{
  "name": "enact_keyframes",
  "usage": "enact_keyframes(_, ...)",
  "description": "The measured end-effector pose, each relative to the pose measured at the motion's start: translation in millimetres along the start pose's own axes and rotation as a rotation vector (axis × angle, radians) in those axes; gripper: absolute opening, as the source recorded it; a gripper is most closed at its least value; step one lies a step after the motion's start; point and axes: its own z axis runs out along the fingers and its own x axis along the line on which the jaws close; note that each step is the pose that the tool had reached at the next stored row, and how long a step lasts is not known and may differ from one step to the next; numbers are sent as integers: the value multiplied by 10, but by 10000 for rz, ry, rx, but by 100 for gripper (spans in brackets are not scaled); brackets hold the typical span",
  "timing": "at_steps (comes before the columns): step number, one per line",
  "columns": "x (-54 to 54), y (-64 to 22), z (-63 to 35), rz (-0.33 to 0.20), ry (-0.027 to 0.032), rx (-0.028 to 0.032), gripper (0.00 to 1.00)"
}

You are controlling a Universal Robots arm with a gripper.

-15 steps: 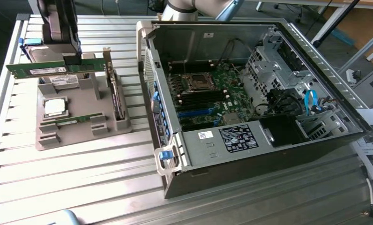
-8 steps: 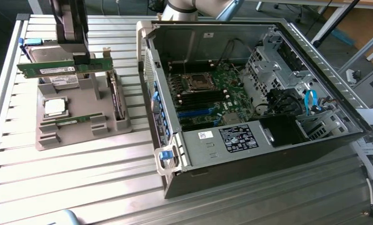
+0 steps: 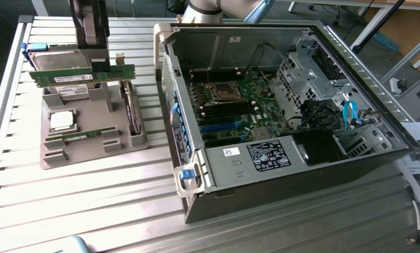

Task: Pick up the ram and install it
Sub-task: 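Pick up the ram and move it above insertion slot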

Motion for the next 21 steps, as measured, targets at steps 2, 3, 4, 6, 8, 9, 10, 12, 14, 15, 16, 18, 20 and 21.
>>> enact_keyframes(2,1,-34,0,0,-1,1,12)
enact_keyframes(3,1,-48,-1,1,0,0,12)
enact_keyframes(4,2,-63,-1,0,0,0,12)
enact_keyframes(6,3,-92,-1,0,-1,1,12)
enact_keyframes(8,4,-125,-2,0,-1,0,12)
enact_keyframes(9,5,-142,-3,0,0,0,12)
enact_keyframes(10,5,-158,-3,0,0,1,12)
enact_keyframes(12,6,-190,-4,0,0,0,12)
enact_keyframes(14,8,-227,-5,0,0,0,12)
enact_keyframes(15,8,-243,-6,0,0,0,12)
enact_keyframes(16,9,-258,-6,0,0,1,12)
enact_keyframes(18,10,-290,-6,0,0,1,12)
enact_keyframes(20,11,-322,-7,0,-1,1,12)
enact_keyframes(21,11,-338,-7,0,-1,1,12)
